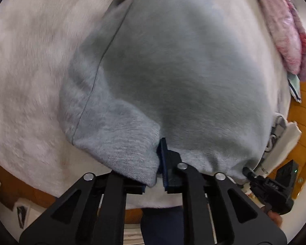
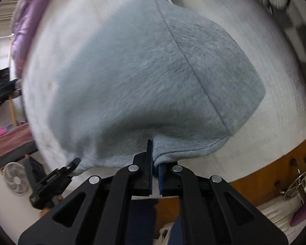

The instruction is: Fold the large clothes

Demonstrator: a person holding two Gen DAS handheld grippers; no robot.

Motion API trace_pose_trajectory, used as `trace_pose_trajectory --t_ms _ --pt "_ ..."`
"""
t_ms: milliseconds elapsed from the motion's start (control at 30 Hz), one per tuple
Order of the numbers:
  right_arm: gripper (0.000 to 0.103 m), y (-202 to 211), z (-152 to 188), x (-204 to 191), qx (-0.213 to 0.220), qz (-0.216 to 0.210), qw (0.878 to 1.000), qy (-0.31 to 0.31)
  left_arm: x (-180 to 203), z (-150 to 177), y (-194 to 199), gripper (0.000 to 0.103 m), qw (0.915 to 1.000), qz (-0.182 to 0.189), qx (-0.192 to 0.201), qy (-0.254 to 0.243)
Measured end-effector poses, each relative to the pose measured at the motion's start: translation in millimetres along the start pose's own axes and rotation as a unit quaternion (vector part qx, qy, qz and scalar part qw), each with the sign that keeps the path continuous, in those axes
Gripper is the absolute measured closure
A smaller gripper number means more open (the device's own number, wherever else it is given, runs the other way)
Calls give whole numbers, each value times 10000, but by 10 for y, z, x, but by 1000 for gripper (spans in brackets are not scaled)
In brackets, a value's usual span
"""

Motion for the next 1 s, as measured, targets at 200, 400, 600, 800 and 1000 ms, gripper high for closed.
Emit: trace_pose_trajectory --t_ms 200,400,600,800,1000 --pt "96 -402 -195 -22 35 275 9996 -18 -93 -49 -191 79 9997 -66 91 213" --pt "89 -213 -248 -15 108 375 9991 192 -115 4 -34 41 9994 48 -49 345" --pt "88 293 -168 -62 208 548 9960 673 -5 45 500 31 9989 -96 401 242" --pt "87 813 -129 -101 777 1167 9835 1141 351 -71 834 31 9946 -264 898 -447" --pt "100 876 -606 -424 1523 966 9697 1647 660 -497 437 31 9883 -520 654 -1279"
Point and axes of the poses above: each gripper's, at about its wrist camera, not at the fingertips, and y roughly against the way its jaws point, x to its right, z to its underside, the point moved 4 cm from there along -y, roughly the way its jaws point, and after that the axes turned 15 degrees about z, right-handed, at the moved point
